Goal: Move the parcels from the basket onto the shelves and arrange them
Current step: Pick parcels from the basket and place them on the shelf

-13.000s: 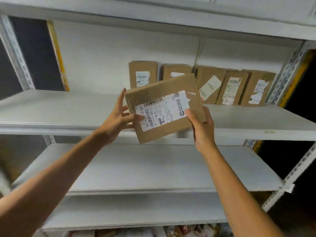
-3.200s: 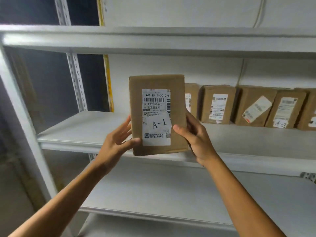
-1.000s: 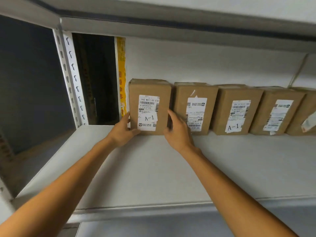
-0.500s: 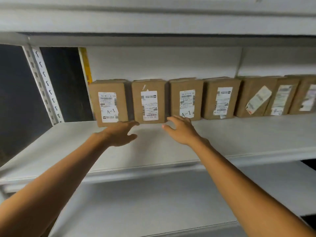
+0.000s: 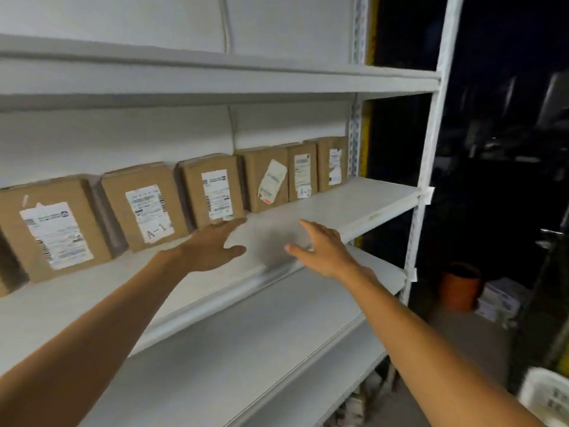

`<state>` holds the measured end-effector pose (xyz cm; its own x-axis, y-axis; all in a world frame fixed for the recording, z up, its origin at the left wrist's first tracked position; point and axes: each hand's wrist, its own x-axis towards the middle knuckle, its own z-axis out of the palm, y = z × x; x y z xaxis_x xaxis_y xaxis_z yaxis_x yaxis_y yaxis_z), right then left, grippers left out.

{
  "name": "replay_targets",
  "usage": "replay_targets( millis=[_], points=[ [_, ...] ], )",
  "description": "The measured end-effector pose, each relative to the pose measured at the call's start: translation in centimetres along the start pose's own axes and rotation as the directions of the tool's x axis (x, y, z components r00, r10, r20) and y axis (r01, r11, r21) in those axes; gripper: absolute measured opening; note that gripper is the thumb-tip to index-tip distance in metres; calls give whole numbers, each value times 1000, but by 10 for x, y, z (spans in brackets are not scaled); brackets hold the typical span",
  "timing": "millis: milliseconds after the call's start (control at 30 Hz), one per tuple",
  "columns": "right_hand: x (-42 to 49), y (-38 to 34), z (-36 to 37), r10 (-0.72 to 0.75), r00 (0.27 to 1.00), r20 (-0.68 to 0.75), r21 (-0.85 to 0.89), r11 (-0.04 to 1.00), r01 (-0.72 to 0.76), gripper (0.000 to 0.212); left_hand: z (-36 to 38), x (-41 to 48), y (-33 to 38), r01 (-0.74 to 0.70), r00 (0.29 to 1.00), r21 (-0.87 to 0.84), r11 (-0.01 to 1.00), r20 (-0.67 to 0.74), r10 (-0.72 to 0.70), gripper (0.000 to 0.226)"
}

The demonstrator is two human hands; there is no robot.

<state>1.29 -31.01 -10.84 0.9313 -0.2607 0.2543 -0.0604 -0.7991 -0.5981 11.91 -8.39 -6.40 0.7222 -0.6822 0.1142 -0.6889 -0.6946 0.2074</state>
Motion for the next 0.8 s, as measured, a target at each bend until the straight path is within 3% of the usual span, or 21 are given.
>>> replay_targets(
  millis=[200,400,533,800],
  points=[
    [-40,97,-61,253,966,-62,174,955,-239,72,56,83,105,-243,962,-178,954,78,260,64],
    [-86,188,-98,483,859,-169,213,869,-447,70,134,145,207,-358,882,-423,833,140,450,61],
    [-124,239,-106,642,729,-238,234,766,-599,70,198,171,268,-394,777,-568,723,215,592,61],
    [-216,303,-87,826,484,-289,302,559,-773,60,330,173,358,-403,576,-645,650,373,727,54]
  ],
)
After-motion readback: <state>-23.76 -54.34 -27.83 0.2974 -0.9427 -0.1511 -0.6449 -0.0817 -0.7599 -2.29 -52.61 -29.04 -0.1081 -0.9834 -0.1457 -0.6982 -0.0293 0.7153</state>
